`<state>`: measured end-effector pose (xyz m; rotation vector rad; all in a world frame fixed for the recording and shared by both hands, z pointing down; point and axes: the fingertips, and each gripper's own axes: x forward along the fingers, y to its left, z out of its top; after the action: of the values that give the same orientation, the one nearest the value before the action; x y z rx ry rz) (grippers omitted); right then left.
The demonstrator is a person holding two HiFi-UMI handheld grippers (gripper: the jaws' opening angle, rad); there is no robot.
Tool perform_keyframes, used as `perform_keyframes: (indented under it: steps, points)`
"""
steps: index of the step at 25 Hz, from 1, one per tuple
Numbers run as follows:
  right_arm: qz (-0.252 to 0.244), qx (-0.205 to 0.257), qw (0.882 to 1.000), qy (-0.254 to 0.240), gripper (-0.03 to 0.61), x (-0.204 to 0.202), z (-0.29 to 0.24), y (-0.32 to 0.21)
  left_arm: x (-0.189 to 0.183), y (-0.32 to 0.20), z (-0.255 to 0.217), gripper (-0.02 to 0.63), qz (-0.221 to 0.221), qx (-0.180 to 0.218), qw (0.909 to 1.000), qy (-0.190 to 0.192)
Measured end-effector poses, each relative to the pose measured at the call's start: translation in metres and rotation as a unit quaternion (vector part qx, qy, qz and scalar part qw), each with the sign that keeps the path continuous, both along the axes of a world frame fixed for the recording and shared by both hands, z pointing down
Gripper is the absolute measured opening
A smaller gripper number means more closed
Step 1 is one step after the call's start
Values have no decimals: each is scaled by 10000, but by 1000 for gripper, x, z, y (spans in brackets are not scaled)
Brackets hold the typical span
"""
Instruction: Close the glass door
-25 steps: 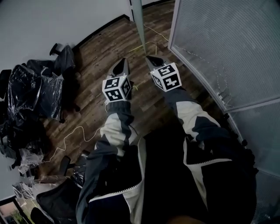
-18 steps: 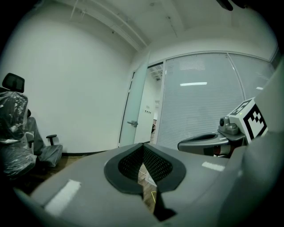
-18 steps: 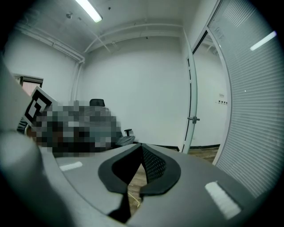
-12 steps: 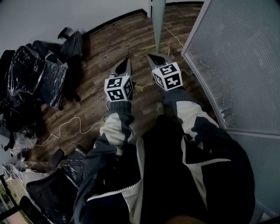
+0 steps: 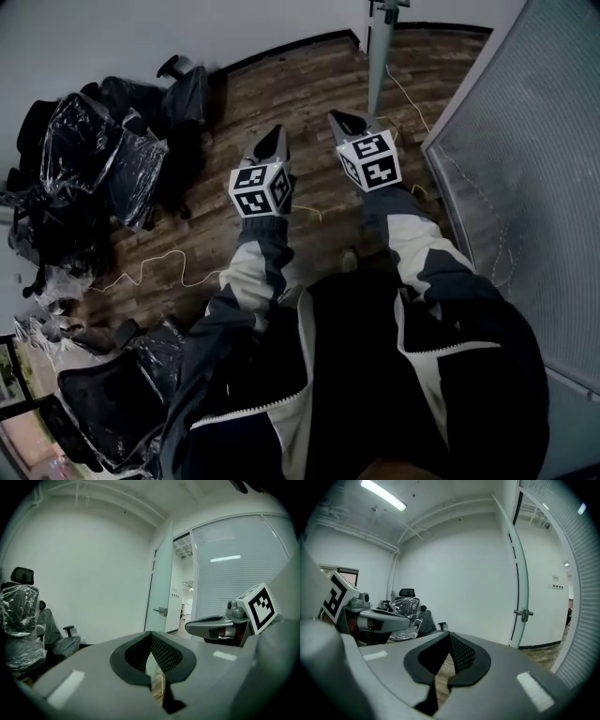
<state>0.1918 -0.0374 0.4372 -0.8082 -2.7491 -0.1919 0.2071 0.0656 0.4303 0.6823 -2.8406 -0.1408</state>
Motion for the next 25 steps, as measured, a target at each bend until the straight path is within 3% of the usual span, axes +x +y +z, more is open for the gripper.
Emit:
perform_keyframes:
  steps: [13,25]
  points:
    - [-181,-155,9997,57,3,-82,12,-33,-84,-36,5,3,-151,-403,9991,-26]
    - [238,-101,9996,78,3,-181,25,-34,-197,-25,13,3,103,-226,9996,-97]
